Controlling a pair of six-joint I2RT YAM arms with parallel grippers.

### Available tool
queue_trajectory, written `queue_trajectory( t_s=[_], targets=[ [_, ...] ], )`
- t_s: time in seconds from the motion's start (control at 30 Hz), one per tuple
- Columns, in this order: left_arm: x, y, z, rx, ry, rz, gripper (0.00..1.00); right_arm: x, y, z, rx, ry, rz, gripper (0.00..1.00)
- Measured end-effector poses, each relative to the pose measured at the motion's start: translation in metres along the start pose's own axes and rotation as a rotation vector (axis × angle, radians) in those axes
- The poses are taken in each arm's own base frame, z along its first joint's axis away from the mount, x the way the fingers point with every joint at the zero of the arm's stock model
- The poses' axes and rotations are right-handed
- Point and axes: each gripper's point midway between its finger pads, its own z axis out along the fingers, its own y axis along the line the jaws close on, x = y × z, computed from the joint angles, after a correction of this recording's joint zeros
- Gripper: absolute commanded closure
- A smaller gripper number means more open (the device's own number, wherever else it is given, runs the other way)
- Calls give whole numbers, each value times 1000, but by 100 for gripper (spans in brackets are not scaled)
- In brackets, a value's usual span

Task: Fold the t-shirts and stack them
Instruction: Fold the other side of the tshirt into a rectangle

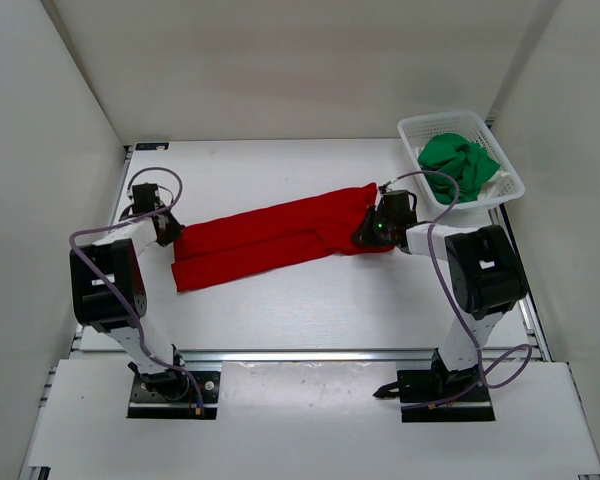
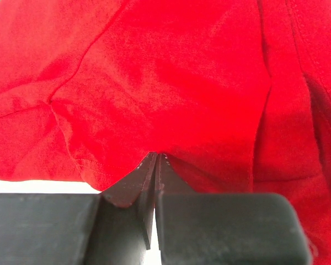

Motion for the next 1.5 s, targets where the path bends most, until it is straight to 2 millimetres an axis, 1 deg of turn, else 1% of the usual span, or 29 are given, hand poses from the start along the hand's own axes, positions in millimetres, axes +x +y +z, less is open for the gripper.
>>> queue_trajectory(
  t_s=[0.07, 0.23, 0.33, 0.43, 0.5, 0.6, 0.63, 0.7, 0.73, 0.8, 0.87, 0.93, 0.97, 1.03, 1.1, 1.13, 1.17, 1.2, 1.27, 1.4, 1.5],
  targets=[
    [5, 2, 0, 0, 7, 4, 100, 0, 0, 0, -5, -4, 0, 100],
    [37, 15, -12, -4, 63, 4, 100, 1, -4, -1, -9, -2, 13, 100],
    [53, 18, -24, 12, 80, 4, 100, -2, -10, -2, -13, -12, 32, 100],
    [63, 20, -44, 50, 78, -2, 100, -4, -14, -3, -12, -16, 41, 100],
    [64, 22, -64, 81, 43, -15, 99, -5, -14, -4, -16, -21, 42, 100],
    [51, 29, -94, 116, -64, -45, 97, -6, -12, -4, -28, -23, 42, 100],
    [46, 30, -101, 122, -95, -52, 97, -6, -11, -4, -31, -23, 42, 100],
    [39, 28, -109, 137, -133, -56, 98, -6, -11, -4, -34, -22, 41, 100],
    [38, 25, -109, 144, -134, -56, 97, -6, -11, -4, -35, -23, 41, 100],
    [42, 17, -102, 150, -108, -44, 96, -6, -11, -4, -34, -23, 40, 100],
    [48, 3, -90, 153, -55, -28, 96, -6, -11, -4, -34, -21, 40, 100],
    [48, -13, -77, 159, -16, -14, 96, -4, -9, -3, -35, -16, 33, 100],
    [47, -22, -71, 162, 0, -5, 97, -3, -8, -3, -35, -12, 28, 100],
    [35, -42, -57, 170, 16, 11, 100, 0, -3, -2, -33, 3, 10, 100],
    [23, -59, -40, 180, 25, 22, 100, 1, 7, 1, -38, 11, -22, 100],
    [19, -65, -32, 185, 28, 24, 100, 1, 12, 2, -44, 11, -39, 100],
    [19, -66, -24, 184, 33, 24, 100, 1, 15, 3, -49, 10, -50, 100],
    [23, -64, -18, 178, 48, 24, 100, 2, 20, 4, -57, 13, -59, 100],
    [38, -56, -12, 160, 84, 24, 100, 3, 22, 4, -62, 15, -66, 100],
    [64, -40, -11, 134, 137, 26, 100, 0, 17, 3, -52, 9, -57, 100],
    [78, -35, -16, 143, 161, 26, 100, 0, 16, 3, -44, 9, -55, 100]
  ],
)
